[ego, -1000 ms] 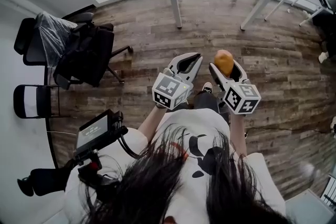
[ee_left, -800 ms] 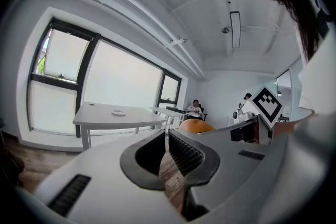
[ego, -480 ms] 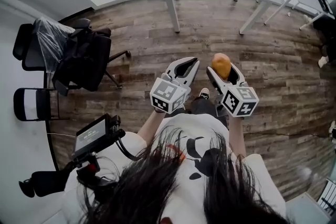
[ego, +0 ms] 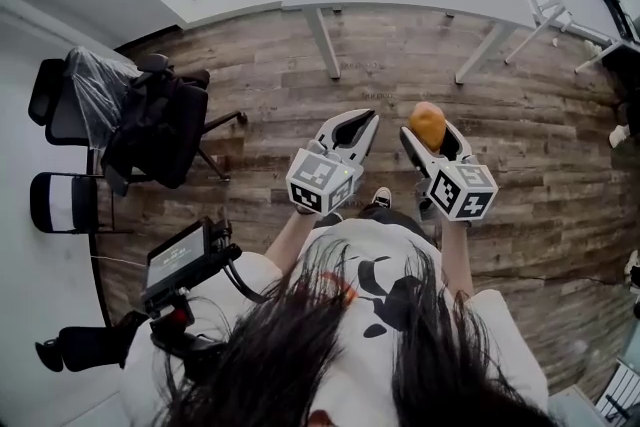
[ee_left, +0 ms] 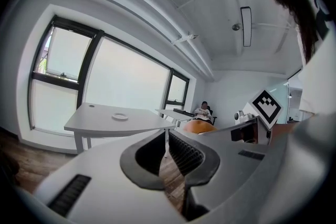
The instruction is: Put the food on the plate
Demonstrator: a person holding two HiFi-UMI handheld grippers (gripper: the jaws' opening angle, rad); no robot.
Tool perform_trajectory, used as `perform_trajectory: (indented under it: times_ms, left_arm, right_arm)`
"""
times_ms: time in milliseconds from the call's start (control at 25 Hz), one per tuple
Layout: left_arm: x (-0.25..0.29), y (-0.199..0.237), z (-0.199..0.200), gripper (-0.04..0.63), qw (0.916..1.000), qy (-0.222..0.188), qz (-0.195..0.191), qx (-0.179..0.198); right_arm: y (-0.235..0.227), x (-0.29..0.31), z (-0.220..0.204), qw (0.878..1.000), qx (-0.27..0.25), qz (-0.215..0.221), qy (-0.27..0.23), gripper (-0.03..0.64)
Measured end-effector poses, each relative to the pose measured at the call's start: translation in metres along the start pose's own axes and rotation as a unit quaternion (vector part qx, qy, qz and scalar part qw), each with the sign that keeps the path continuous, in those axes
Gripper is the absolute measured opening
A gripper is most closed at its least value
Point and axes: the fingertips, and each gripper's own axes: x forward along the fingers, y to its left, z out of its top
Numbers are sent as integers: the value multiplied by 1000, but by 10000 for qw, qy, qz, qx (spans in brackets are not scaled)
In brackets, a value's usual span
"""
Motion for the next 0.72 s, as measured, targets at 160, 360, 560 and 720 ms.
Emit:
perform_trajectory:
  times_ms: [160,360,560,720]
  left_arm:
    - [23,9,7,6,9997,-56,213,-68]
    - [30,21,11,6,9991,-41,406,-123]
    - [30,25,9,6,9986,28,492,-186]
    - [39,35,8,6,9986,88,463,-219]
  right_arm:
    - [-29,9,17,9999,-106,-32,-9,371]
    - [-43,21,30,9999,-90,-14,-54,371]
    - [-43,31,29,9999,-22,93,-33,371]
    - [-44,42,32,10000,-5,88,-3,371]
